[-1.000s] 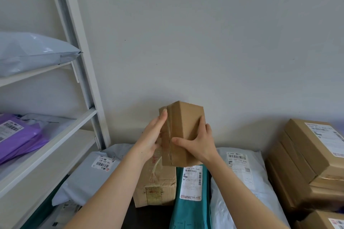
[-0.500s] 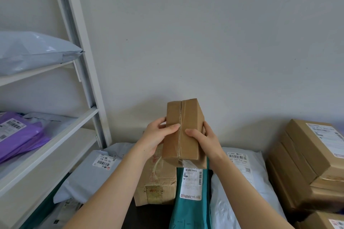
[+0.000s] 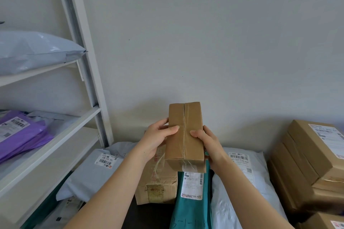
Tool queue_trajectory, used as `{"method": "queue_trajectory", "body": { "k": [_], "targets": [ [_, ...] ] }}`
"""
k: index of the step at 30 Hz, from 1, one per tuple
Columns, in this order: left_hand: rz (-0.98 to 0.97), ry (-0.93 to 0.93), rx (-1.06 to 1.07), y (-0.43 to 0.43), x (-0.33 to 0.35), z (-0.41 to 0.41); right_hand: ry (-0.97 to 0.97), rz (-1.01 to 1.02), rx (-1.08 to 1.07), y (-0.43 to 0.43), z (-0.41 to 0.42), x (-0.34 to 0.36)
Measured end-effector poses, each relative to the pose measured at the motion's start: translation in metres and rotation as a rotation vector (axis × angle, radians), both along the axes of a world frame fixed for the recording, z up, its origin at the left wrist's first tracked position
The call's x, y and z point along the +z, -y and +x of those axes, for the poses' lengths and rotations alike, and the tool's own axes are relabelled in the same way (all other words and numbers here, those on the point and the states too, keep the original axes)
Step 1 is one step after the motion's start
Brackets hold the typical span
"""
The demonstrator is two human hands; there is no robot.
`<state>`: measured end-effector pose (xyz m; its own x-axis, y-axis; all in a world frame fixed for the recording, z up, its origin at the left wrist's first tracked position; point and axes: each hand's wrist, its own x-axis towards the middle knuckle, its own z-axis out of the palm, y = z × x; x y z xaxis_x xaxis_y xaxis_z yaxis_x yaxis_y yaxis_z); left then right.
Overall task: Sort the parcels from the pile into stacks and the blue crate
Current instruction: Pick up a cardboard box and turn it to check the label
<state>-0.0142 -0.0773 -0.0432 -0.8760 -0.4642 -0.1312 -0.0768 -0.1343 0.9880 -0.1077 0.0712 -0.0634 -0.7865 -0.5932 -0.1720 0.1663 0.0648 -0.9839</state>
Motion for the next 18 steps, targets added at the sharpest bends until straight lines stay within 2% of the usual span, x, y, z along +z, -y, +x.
{"method": "queue_trajectory", "body": {
  "k": [5,11,18],
  "targets": [
    [0.008,-0.011,0.002,0.001,-0.004,0.0,0.017,0.015,-0.007,-0.001,-0.003,-0.004],
    [-0.131,-0.017,0.132,-0.003,-0.009,-0.002,0.002,0.078,-0.096,0.003,0.002,0.002],
    [-0.141,0.12,0.067,-0.009,-0.003,-0.002,-0.04,0.041,-0.142,0.009,0.006,0.009]
  ]
}}
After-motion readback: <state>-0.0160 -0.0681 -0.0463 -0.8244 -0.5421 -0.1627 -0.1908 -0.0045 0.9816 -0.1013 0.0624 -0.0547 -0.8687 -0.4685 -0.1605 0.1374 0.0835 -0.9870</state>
